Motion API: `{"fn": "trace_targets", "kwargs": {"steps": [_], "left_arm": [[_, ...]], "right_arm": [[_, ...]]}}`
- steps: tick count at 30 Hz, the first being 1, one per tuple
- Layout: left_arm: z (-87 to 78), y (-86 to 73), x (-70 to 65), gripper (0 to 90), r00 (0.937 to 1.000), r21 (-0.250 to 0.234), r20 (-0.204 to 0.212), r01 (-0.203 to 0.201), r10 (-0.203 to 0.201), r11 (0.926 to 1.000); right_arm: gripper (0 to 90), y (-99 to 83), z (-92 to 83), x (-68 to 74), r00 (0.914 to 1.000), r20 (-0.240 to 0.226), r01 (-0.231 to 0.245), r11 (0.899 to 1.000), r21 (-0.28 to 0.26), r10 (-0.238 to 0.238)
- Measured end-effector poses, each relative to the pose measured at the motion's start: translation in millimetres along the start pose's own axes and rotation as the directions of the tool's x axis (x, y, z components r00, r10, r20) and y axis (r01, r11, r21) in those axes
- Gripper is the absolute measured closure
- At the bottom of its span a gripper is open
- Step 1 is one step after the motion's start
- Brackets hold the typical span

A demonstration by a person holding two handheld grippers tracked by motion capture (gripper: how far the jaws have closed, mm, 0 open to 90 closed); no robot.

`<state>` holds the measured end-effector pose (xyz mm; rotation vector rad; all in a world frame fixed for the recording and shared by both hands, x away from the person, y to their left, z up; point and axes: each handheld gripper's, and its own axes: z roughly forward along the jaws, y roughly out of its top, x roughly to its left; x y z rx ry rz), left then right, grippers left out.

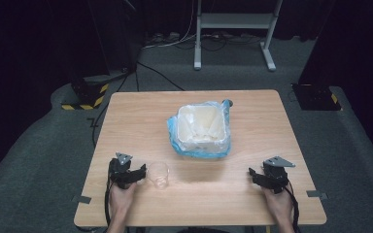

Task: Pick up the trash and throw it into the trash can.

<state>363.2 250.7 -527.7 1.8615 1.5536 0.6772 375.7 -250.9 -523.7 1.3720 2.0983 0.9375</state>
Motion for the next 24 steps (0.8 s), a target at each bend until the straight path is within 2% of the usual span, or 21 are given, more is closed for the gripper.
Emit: {"fn": "trace_targets", "kwargs": {"steps": [5, 9, 16, 24], "left_arm": [[-3.7, 0.8, 1.3, 25.5, 0.9999, 0.019, 0.009, -0.013, 0.013, 0.9997], [-7.5, 0.8, 2.0, 27.1, 0.9996, 0.013, -0.002, -0.029, 0.029, 0.9995], [-18.1, 5.1, 2.1, 29.9, 0.9986, -0.008, 0.023, -0.048, 0.048, 0.9988], [-28.4, 8.8, 3.3, 30.8, 0.9970, -0.033, 0.066, -0.038, 0.040, 0.9987]], "right_arm": [[34.7, 0.0, -0.1, -0.1, 1.0000, 0.000, 0.001, 1.000, 0.001, -0.001], [34.7, 0.0, 0.0, -0.1, 1.0000, 0.000, 0.002, 1.000, 0.000, -0.002], [34.7, 0.0, 0.0, -0.1, 1.0000, 0.000, 0.002, 1.000, 0.000, -0.002], [34.7, 0.0, 0.0, -0.1, 1.0000, 0.000, 0.001, 1.000, 0.000, -0.001]]}}
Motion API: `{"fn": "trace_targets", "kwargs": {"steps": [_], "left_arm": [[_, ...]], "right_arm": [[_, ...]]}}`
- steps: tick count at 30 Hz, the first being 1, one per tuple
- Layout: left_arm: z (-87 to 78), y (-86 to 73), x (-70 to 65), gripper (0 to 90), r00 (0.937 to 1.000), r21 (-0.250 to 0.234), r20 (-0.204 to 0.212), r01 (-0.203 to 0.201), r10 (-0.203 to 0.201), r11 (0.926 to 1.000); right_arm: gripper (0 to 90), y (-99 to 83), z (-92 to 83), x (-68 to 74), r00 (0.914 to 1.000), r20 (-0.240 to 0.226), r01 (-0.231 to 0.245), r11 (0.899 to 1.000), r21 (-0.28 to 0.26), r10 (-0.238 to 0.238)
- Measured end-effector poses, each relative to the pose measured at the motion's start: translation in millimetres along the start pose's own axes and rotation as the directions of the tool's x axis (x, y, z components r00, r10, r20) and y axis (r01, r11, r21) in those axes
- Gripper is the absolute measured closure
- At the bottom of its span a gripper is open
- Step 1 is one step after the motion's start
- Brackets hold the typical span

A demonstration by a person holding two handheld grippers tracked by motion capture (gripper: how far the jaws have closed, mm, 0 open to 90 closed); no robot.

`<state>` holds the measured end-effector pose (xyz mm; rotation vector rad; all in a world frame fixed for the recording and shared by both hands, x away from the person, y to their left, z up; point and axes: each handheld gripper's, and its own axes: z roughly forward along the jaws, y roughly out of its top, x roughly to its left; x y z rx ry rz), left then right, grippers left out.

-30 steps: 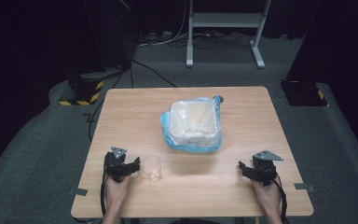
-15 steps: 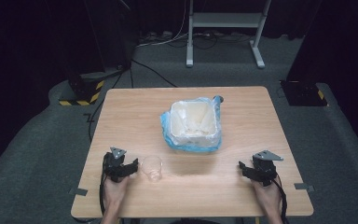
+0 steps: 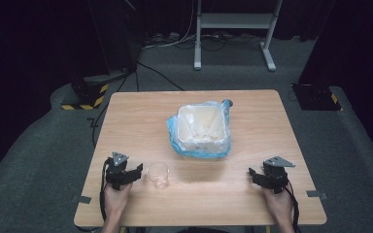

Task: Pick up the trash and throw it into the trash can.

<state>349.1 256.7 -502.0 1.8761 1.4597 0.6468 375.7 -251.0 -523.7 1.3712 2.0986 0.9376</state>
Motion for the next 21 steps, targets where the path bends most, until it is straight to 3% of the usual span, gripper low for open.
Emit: {"fn": "trace_targets", "kwargs": {"steps": [7, 14, 21], "left_arm": [[-6.8, -0.2, 1.6, 30.9, 0.9994, -0.003, 0.034, 0.011, -0.010, 0.9999], [-18.6, 2.7, 5.6, 30.6, 0.9958, -0.021, 0.078, 0.050, -0.048, 0.9985], [-28.9, 6.2, 6.0, 30.3, 0.9929, -0.037, 0.111, 0.047, -0.043, 0.9982]], "right_arm": [[34.7, 0.0, 0.0, -0.1, 1.0000, 0.000, 0.001, 1.000, 0.001, -0.001], [34.7, 0.0, 0.0, 0.0, 1.0000, 0.000, 0.001, 1.000, 0.000, -0.001], [34.6, -0.1, -0.1, 0.0, 1.0000, 0.001, 0.002, 1.000, 0.000, -0.002]]}}
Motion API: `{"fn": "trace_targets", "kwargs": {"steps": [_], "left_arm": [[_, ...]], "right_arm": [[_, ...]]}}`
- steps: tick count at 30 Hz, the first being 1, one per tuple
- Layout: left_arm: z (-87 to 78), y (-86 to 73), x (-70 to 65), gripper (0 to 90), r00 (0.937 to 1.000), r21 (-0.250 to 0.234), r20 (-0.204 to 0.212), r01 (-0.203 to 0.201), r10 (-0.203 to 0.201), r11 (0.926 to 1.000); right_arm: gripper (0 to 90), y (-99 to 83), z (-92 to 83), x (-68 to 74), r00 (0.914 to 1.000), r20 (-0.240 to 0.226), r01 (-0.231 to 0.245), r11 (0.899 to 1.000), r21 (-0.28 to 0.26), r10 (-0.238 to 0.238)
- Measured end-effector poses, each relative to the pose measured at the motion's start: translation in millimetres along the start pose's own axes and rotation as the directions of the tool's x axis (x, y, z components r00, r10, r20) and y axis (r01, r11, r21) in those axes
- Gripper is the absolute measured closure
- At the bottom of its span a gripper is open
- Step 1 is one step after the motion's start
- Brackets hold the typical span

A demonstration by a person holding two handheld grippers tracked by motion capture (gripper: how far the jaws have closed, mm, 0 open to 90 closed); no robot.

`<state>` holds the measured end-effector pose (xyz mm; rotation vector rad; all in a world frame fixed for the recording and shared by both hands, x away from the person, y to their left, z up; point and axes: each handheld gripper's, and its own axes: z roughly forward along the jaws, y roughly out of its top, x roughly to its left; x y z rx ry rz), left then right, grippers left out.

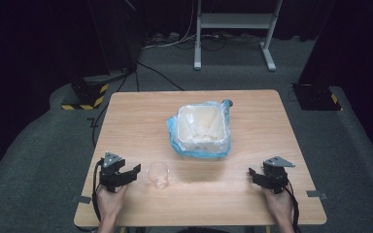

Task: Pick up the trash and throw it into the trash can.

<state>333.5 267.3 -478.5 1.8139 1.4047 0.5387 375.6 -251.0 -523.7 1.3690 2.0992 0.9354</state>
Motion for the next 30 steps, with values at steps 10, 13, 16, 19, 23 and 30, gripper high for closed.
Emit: {"fn": "trace_targets", "kwargs": {"steps": [10, 13, 16, 19, 23, 30], "left_arm": [[-16.6, 8.7, -7.8, 31.6, 0.9998, -0.060, 0.002, -0.020, 0.020, 0.9980], [-20.4, 12.3, -8.6, 32.1, 0.9998, -0.068, 0.011, -0.017, 0.018, 0.9975], [-23.4, 15.7, -10.0, 32.2, 0.9995, -0.072, 0.026, -0.018, 0.020, 0.9972], [-25.6, 18.9, -13.0, 32.3, 0.9987, -0.075, 0.043, -0.025, 0.028, 0.9969], [-26.2, 22.8, -19.2, 33.0, 0.9959, -0.076, 0.074, -0.047, 0.052, 0.9960], [-23.9, 26.5, -30.0, 35.2, 0.9906, -0.079, 0.106, -0.078, 0.086, 0.9939]], "right_arm": [[34.3, -0.2, -0.1, 0.2, 1.0000, 0.002, 0.002, 1.000, -0.001, -0.002], [34.3, -0.3, -0.1, 0.2, 1.0000, 0.002, 0.002, 1.000, -0.001, -0.002], [34.3, -0.3, -0.1, 0.2, 1.0000, 0.002, 0.001, 1.000, -0.001, -0.001], [34.3, -0.3, -0.1, 0.2, 1.0000, 0.002, 0.002, 1.000, -0.001, -0.002], [34.3, -0.2, -0.1, 0.2, 1.0000, 0.002, 0.001, 1.000, -0.001, -0.001], [34.3, -0.3, -0.1, 0.2, 1.0000, 0.002, 0.002, 1.000, -0.001, -0.002]]}}
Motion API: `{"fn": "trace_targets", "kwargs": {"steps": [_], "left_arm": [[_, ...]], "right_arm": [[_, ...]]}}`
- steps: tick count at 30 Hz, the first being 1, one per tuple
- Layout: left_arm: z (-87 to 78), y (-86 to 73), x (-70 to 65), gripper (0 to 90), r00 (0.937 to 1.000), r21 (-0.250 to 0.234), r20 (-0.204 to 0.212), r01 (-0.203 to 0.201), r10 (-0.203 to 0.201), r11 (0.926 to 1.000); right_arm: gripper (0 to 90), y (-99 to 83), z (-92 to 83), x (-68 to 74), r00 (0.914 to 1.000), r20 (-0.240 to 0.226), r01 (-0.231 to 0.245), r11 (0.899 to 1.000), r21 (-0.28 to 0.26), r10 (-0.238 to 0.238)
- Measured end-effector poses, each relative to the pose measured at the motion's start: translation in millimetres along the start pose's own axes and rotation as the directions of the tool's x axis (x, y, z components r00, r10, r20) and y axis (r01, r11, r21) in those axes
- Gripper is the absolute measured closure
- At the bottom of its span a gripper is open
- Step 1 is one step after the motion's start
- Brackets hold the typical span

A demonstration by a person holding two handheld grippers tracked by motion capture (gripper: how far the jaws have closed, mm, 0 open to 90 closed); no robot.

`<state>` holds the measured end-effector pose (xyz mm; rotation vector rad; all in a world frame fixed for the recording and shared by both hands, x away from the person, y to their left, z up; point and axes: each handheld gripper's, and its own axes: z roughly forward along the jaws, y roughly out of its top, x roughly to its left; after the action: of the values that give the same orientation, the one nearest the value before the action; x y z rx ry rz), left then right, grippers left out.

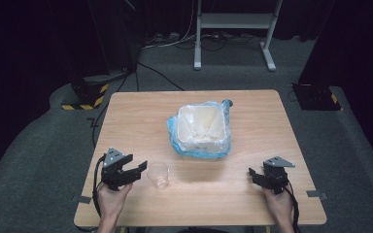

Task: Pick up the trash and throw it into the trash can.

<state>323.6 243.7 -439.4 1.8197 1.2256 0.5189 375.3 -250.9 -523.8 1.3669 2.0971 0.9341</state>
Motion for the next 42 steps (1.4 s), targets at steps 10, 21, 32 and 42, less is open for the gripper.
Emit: {"fn": "trace_targets", "kwargs": {"steps": [10, 21, 32, 42], "left_arm": [[12.5, 1.9, -10.2, 40.5, 0.9983, 0.027, 0.041, -0.042, 0.041, 0.9988], [24.1, 0.3, -16.5, 59.2, 0.9955, 0.052, 0.045, -0.086, 0.084, 0.9949], [29.2, -2.0, -17.5, 79.5, 0.9934, 0.036, 0.077, -0.088, 0.086, 0.9954], [30.3, 0.1, -18.5, 85.4, 0.9907, 0.033, 0.097, -0.099, 0.096, 0.9945]], "right_arm": [[34.3, 0.0, 0.0, 0.0, 1.0000, 0.000, 0.000, 1.000, 0.000, 0.000], [34.3, 0.0, 0.0, 0.0, 1.0000, 0.000, 0.000, 1.000, 0.000, 0.000], [34.3, 0.0, -0.1, 0.3, 1.0000, 0.001, -0.004, 1.000, 0.002, 0.004], [34.3, 0.1, 0.0, 0.2, 1.0000, 0.000, -0.003, 1.000, 0.001, 0.003]]}}
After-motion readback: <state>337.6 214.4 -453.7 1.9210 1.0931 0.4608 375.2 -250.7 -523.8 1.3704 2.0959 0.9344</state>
